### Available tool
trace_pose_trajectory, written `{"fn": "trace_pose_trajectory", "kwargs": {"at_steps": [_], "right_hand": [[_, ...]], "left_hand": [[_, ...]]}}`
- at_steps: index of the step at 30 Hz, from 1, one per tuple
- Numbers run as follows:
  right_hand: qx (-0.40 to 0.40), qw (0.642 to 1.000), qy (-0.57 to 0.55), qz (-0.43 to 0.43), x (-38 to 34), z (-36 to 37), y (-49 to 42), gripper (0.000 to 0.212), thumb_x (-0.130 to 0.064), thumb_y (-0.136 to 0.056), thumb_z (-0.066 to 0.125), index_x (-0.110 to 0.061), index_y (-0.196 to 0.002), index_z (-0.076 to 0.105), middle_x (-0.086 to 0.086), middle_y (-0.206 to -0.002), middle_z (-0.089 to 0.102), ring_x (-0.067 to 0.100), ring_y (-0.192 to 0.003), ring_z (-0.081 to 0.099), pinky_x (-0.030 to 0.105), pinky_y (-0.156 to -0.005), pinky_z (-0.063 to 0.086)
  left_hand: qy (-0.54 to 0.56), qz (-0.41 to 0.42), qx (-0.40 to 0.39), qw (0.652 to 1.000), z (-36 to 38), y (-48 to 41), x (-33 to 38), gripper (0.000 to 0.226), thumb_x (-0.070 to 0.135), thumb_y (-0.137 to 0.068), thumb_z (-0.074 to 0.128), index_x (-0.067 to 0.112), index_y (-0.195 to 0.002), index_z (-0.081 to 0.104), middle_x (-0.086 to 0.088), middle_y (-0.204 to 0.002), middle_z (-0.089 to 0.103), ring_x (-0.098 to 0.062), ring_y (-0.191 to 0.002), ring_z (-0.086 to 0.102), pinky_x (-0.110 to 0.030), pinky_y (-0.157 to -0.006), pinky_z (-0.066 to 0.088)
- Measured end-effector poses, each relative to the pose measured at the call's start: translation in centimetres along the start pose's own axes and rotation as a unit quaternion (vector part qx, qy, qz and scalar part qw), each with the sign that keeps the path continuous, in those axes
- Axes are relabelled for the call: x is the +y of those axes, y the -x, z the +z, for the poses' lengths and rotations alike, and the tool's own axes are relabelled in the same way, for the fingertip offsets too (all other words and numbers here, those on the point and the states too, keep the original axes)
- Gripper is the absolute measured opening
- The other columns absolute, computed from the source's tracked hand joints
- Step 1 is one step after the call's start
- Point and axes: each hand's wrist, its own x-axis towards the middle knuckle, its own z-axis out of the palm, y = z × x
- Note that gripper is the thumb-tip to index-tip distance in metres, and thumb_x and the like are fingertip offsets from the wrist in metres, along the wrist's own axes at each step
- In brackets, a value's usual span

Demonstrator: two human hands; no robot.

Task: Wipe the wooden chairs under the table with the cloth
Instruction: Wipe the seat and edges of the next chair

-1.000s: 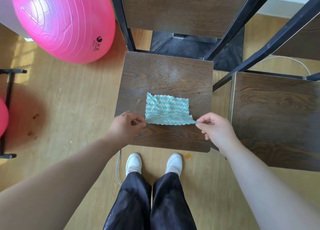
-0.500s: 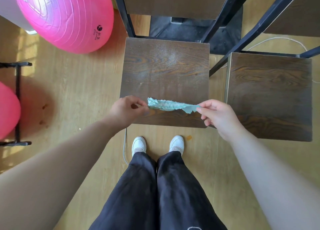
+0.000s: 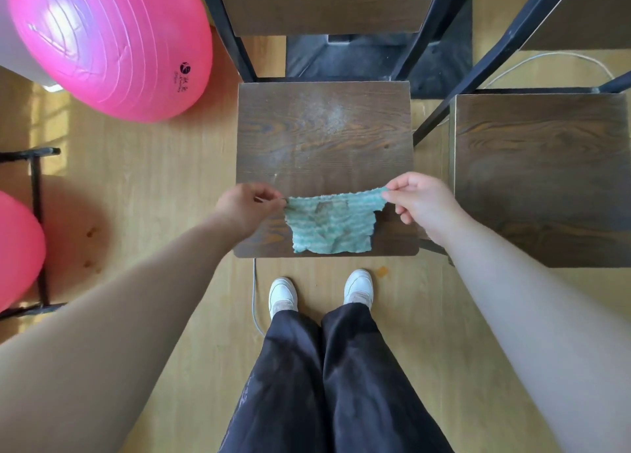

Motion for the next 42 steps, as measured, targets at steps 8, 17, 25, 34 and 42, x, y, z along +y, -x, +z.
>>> {"fn": "trace_pose_trajectory", "kwargs": {"at_steps": [8,17,25,34,42], "right_hand": [[0.049,0.995,0.064,-0.054,-3.4,0.6,-10.0,0.009,-0.016,-0.086,0.071,-0.014,-0.094,0.069,0.002,-0.079,0.065,0.014,-0.064,0.056,0.029,-0.057,0.052],[0.039,0.99,0.11,-0.084,-1.9,0.7,-9.3,0.007,-0.022,-0.083,0.075,-0.023,-0.084,0.068,-0.007,-0.081,0.062,0.011,-0.075,0.058,0.03,-0.065,0.049],[0.039,0.985,0.156,-0.055,4.9,2.7,-5.6,0.007,-0.019,-0.082,0.075,-0.022,-0.082,0.069,-0.006,-0.074,0.057,0.012,-0.069,0.052,0.031,-0.067,0.045],[0.037,0.957,0.286,-0.023,5.1,4.2,-5.8,0.007,-0.036,-0.09,0.06,-0.029,-0.089,0.06,-0.013,-0.088,0.061,0.015,-0.086,0.059,0.036,-0.077,0.052],[0.146,0.953,0.263,0.014,2.7,7.0,-6.2,0.053,-0.037,-0.09,0.064,-0.015,-0.05,0.036,0.001,-0.044,0.034,0.018,-0.042,0.035,0.027,-0.042,0.019]], "left_hand": [[0.027,0.014,0.055,0.998,-0.2,-9.8,2.3,0.011,0.031,-0.088,0.071,0.027,-0.078,0.068,0.006,-0.072,0.063,-0.013,-0.059,0.051,-0.022,-0.056,0.042],[-0.044,0.036,0.033,0.998,0.0,-8.3,1.9,0.007,0.036,-0.09,0.07,0.03,-0.087,0.069,0.012,-0.077,0.061,-0.008,-0.063,0.053,-0.018,-0.049,0.038],[-0.094,0.036,0.002,0.995,3.0,-5.0,-3.0,0.007,0.034,-0.088,0.073,0.036,-0.084,0.067,0.019,-0.087,0.06,0.0,-0.078,0.055,-0.01,-0.06,0.035],[-0.128,0.066,0.058,0.988,3.8,-4.6,-5.6,0.026,0.035,-0.089,0.069,0.026,-0.114,0.068,0.003,-0.112,0.06,-0.019,-0.106,0.054,-0.027,-0.089,0.044],[-0.277,0.123,0.124,0.945,3.8,-4.0,-5.6,0.066,0.053,-0.093,0.054,0.026,-0.149,0.035,0.001,-0.157,0.03,-0.026,-0.143,0.024,-0.046,-0.114,0.026]]}}
